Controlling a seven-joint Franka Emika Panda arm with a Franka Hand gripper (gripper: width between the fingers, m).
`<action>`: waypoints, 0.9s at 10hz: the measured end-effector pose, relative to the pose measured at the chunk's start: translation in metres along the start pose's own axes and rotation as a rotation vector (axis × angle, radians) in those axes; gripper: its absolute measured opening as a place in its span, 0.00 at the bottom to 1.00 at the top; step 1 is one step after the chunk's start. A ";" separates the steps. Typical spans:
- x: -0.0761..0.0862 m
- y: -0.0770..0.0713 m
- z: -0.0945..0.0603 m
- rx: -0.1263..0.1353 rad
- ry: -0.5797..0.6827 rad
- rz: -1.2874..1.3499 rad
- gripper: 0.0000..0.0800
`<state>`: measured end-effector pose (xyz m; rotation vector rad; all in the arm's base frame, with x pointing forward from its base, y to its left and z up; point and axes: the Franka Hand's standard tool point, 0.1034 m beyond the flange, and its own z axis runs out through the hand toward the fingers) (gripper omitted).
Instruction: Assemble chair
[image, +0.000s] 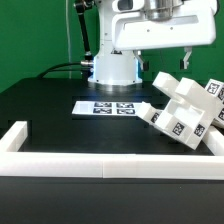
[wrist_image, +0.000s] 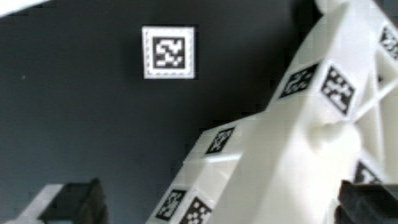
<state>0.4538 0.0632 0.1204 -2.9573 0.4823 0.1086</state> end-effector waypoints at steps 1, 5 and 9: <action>0.008 0.003 0.002 -0.002 0.002 -0.010 0.81; 0.022 0.015 0.007 -0.009 0.005 -0.033 0.81; 0.047 0.031 0.011 -0.016 0.027 -0.069 0.81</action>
Offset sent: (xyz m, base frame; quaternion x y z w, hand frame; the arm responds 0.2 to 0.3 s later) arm 0.0111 -0.0141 -0.0094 -0.0040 0.0098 -0.0249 0.9996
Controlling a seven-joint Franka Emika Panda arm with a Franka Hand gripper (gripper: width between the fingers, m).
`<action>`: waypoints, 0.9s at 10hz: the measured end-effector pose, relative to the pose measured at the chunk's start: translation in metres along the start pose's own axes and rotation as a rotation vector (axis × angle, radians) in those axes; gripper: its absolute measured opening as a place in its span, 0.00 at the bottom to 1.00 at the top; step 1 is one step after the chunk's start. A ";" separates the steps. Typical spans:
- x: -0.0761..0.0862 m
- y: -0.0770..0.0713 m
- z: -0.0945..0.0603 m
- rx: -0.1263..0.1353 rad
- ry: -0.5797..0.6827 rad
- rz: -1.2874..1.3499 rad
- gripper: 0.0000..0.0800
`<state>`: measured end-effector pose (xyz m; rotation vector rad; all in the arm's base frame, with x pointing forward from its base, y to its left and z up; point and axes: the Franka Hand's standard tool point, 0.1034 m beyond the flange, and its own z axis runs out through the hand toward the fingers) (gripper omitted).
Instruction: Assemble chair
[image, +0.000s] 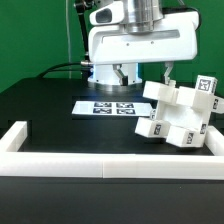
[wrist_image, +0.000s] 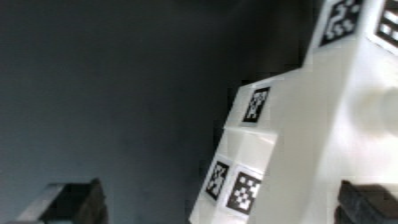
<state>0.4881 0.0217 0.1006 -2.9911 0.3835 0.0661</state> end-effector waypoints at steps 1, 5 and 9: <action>0.003 0.000 0.001 -0.001 0.002 0.001 0.81; 0.003 0.001 0.002 -0.003 0.002 -0.006 0.81; 0.031 0.016 0.004 -0.007 0.032 -0.091 0.81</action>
Offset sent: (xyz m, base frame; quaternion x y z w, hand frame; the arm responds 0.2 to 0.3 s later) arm 0.0000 0.0000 0.0000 0.0000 0.0000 0.0000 1.0000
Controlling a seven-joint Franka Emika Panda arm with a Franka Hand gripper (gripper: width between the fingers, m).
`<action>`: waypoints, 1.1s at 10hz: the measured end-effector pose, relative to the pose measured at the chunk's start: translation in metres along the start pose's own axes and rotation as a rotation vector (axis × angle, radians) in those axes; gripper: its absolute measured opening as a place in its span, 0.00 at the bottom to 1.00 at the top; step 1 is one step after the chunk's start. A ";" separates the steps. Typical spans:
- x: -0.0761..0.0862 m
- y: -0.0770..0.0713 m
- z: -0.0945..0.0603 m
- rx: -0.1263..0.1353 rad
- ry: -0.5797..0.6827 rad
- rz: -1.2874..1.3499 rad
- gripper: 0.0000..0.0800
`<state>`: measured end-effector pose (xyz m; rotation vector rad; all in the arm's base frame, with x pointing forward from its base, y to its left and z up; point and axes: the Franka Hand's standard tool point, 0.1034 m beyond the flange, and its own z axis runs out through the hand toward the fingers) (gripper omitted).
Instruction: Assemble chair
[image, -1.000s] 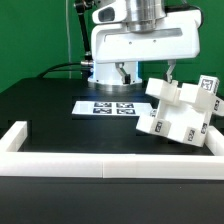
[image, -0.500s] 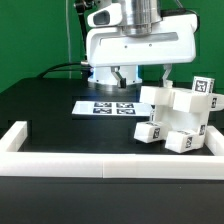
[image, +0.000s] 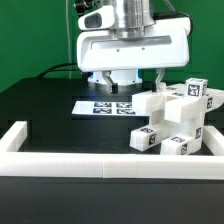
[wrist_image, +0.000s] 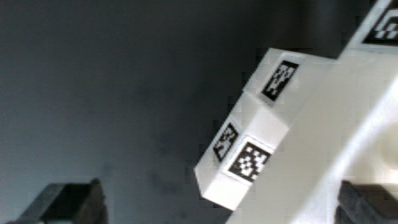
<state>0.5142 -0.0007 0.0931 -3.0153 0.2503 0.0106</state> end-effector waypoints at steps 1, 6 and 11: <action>0.008 0.004 -0.001 -0.001 0.008 -0.024 0.81; -0.024 0.020 -0.015 0.006 0.008 -0.003 0.81; -0.072 0.013 -0.007 0.002 -0.004 0.037 0.81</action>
Offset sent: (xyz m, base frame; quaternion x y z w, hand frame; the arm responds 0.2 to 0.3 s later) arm -0.0364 -0.0144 0.0192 -0.0192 0.0137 0.0088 0.9997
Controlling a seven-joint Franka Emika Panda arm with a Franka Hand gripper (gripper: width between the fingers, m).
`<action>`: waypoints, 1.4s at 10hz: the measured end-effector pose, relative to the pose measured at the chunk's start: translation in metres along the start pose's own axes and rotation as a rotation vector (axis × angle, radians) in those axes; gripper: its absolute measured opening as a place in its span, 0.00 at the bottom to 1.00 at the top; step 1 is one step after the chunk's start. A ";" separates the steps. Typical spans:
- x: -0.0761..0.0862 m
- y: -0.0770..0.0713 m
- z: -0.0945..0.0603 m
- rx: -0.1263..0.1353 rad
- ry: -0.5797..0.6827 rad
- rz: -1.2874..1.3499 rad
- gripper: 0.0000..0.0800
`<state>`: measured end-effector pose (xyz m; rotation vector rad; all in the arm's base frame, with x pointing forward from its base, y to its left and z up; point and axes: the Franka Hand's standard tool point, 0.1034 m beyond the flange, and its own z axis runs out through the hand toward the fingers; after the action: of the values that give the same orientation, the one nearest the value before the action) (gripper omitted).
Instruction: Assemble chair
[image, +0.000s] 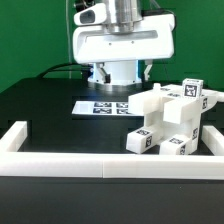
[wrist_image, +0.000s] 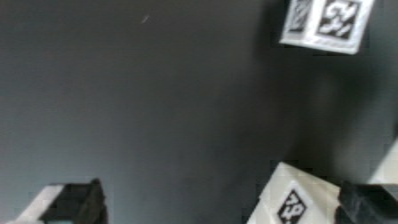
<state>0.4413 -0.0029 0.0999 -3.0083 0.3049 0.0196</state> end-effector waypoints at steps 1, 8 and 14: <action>0.000 0.003 0.001 -0.001 -0.001 -0.001 0.81; -0.042 -0.018 0.049 -0.063 0.020 -0.020 0.81; -0.048 -0.032 0.052 -0.063 0.019 -0.016 0.81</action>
Offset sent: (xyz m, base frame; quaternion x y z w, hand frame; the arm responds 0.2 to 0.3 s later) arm -0.0271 0.0254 -0.0235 -0.0007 0.0288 -0.0075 0.9996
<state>0.4010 0.0442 0.0528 -3.0747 0.2874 -0.0014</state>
